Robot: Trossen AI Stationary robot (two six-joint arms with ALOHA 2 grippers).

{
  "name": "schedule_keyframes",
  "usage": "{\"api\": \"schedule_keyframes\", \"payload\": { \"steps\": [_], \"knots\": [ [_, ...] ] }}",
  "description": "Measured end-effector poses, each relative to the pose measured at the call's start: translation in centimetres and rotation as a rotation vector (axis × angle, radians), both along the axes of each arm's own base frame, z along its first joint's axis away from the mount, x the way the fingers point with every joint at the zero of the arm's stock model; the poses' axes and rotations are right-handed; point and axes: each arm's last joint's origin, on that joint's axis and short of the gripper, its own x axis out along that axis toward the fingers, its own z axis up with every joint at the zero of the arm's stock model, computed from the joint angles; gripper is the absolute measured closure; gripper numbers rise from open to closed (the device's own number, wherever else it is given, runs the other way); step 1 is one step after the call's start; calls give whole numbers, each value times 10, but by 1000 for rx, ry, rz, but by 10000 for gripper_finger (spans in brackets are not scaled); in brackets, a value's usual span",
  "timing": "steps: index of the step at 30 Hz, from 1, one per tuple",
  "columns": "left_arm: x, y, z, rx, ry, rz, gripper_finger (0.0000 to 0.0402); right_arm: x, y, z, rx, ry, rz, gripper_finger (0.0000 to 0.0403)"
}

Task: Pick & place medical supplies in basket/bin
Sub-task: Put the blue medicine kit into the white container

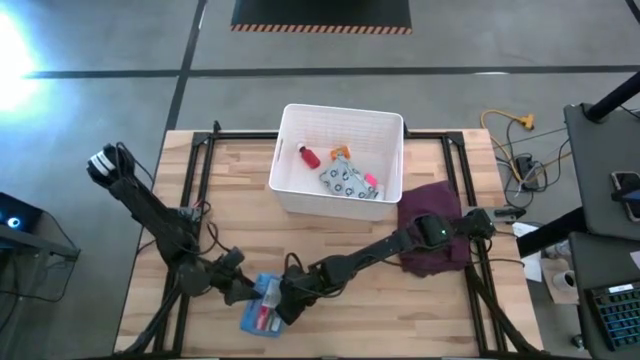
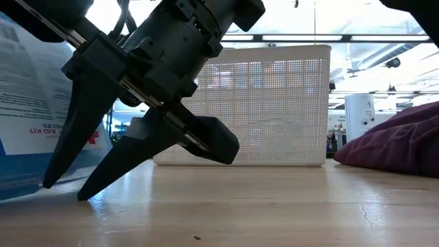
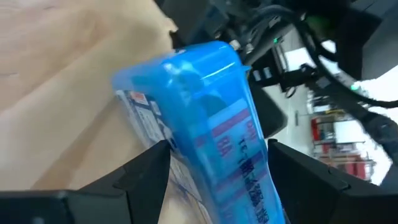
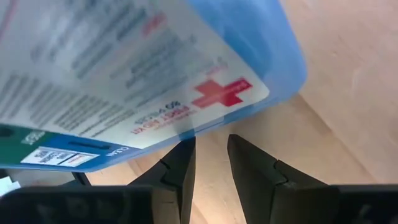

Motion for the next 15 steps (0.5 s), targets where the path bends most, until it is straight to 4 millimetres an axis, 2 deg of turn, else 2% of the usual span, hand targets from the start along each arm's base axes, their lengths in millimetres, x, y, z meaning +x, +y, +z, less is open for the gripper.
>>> {"api": "schedule_keyframes", "payload": {
  "steps": [5, 15],
  "knots": [
    [5, -2, -4, -1, 30, -9, 156, 0, -1, -1, 5, 3, -11, 310],
    [1, 1, 19, 126, 188, -48, 157, 4, -2, 5, 15, -10, -39, 310]
  ]
}}
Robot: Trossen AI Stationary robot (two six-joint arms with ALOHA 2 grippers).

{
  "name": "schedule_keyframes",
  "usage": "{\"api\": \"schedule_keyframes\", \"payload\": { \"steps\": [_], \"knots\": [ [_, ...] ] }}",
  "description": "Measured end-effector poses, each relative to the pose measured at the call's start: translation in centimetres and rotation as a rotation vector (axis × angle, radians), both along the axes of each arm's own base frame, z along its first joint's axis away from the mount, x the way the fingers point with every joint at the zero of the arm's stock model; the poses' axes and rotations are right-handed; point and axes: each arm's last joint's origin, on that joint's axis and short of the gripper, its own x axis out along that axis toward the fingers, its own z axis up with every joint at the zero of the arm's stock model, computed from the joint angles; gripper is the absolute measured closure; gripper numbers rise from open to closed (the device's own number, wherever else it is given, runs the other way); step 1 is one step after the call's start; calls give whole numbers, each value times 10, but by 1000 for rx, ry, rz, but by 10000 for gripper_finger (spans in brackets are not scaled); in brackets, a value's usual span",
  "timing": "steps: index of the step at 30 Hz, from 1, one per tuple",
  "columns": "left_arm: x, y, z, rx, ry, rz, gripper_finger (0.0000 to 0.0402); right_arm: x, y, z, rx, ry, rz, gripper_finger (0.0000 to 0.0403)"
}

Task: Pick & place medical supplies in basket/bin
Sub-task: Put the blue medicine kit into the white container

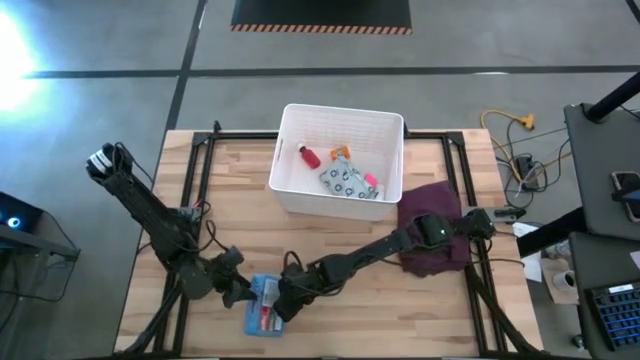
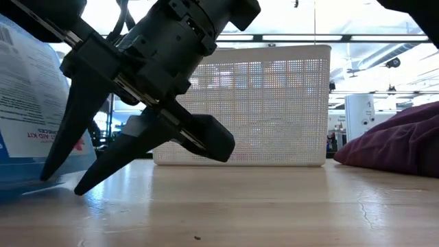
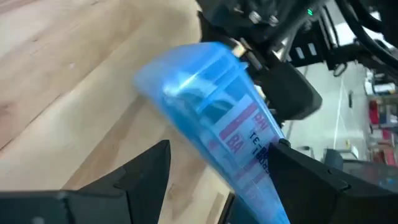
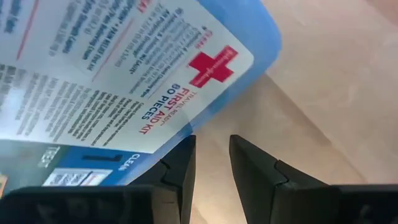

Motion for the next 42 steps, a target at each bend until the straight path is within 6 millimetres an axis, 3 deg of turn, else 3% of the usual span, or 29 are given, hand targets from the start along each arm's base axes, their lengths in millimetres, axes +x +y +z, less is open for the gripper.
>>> {"api": "schedule_keyframes", "payload": {
  "steps": [15, 26, 42],
  "knots": [
    [2, -2, -2, -57, 44, 63, 157, 4, 0, 4, 5, -49, -59, 310],
    [1, 3, 7, -73, -32, 134, 157, 5, 1, 5, -3, -59, -75, 314],
    [-4, 6, 10, -100, 7, 109, 157, 6, 2, 6, 24, -65, -98, 328]
  ]
}}
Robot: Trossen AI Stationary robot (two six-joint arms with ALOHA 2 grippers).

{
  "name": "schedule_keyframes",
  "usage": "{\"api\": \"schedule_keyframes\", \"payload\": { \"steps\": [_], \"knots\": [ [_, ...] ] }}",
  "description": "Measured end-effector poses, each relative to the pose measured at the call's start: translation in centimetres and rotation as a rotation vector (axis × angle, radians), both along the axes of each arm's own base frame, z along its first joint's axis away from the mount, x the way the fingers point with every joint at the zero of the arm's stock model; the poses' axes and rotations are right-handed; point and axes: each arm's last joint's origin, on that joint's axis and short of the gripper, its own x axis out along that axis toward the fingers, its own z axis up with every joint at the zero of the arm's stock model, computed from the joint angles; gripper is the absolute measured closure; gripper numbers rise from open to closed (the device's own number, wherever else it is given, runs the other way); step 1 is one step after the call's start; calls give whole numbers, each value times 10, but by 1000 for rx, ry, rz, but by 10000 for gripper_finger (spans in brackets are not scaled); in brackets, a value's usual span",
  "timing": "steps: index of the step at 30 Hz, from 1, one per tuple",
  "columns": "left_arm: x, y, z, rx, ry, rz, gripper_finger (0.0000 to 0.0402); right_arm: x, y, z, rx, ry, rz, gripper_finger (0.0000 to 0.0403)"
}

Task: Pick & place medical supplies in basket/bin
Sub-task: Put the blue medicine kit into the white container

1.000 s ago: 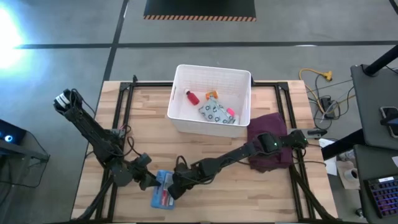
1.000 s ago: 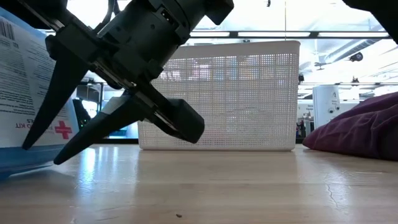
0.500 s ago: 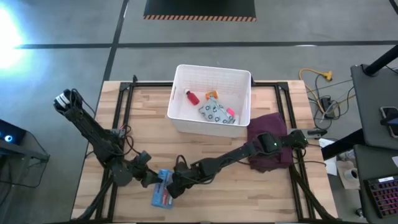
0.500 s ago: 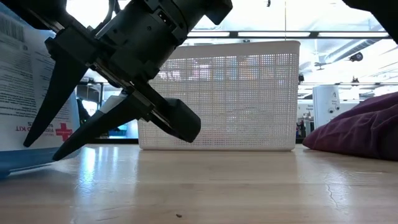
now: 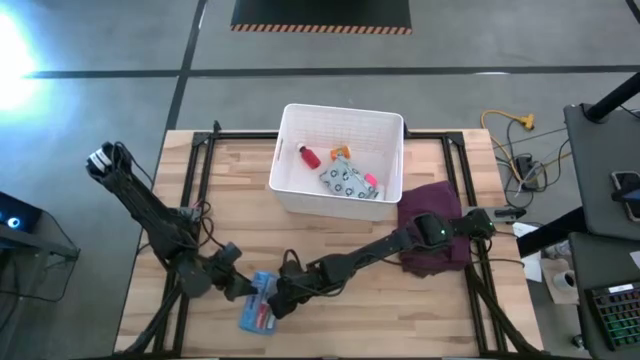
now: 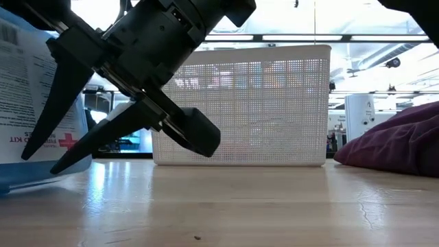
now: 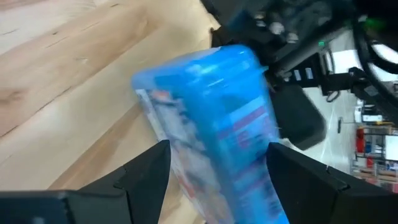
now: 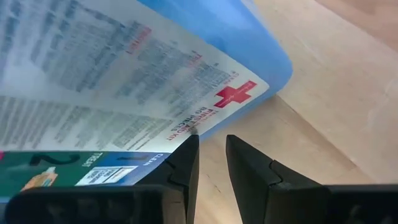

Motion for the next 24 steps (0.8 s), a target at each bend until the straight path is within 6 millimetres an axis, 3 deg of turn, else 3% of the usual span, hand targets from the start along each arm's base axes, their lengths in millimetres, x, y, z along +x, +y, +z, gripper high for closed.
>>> {"api": "schedule_keyframes", "payload": {
  "steps": [6, 24],
  "knots": [
    [-1, 2, 6, -15, -27, 3, 157, 1, 0, 1, 18, -3, -39, 330],
    [-2, -7, -17, 19, 192, -122, 157, 8, 3, 10, 48, -104, -85, 303]
  ]
}}
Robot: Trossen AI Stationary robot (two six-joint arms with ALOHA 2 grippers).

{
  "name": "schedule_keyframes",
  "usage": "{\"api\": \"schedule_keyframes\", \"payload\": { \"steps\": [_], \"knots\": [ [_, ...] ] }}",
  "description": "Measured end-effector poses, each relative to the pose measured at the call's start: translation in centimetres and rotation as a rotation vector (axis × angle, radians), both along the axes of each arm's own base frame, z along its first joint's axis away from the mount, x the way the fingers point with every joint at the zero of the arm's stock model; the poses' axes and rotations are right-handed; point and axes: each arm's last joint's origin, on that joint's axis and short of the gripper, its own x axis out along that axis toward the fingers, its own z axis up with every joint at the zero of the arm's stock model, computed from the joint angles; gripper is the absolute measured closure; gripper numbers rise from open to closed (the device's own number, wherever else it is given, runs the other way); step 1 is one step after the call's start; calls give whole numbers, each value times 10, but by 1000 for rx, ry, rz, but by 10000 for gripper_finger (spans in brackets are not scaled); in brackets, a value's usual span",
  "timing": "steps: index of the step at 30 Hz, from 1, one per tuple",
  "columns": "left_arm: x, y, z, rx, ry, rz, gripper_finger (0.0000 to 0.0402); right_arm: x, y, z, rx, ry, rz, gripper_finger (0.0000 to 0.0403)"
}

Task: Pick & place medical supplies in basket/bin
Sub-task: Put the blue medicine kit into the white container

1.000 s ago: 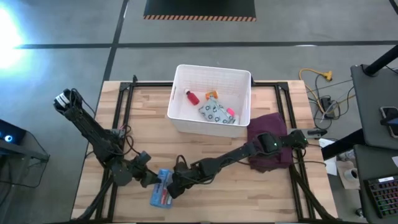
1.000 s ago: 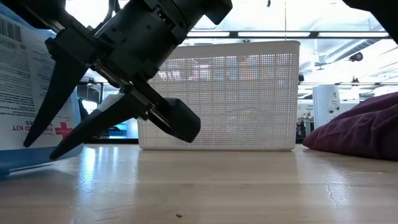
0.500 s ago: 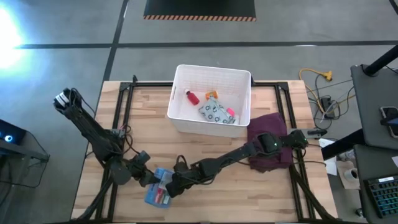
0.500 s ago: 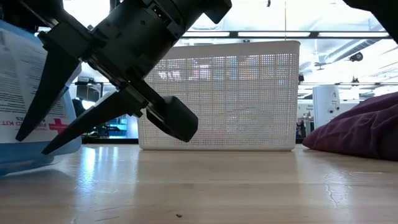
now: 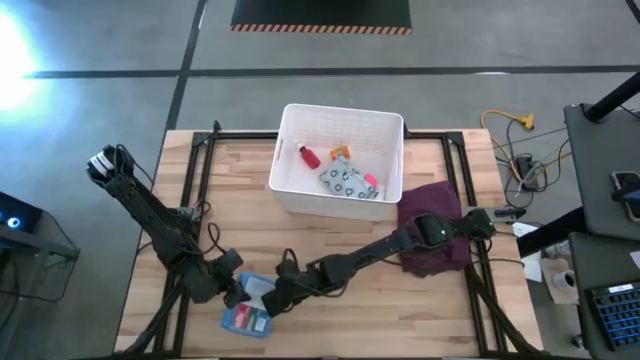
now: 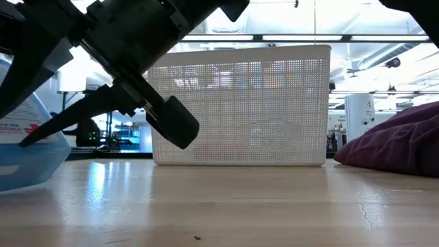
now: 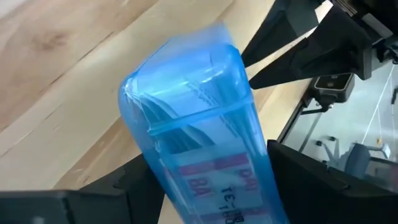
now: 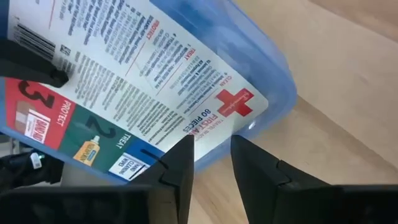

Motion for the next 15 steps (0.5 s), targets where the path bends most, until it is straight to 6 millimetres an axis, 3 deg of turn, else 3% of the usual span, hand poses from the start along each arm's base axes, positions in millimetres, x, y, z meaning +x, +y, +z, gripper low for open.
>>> {"api": "schedule_keyframes", "payload": {
  "steps": [5, 10, 15],
  "knots": [
    [0, -1, 2, 6, -9, -15, 167, 0, 0, 1, -14, -5, -6, 295],
    [1, -1, 2, -2, -12, -13, 203, -3, 9, 2, -53, -18, 5, 288],
    [0, 0, 11, 9, -41, -42, 218, -19, 23, 1, -138, 68, 32, 282]
  ]
}}
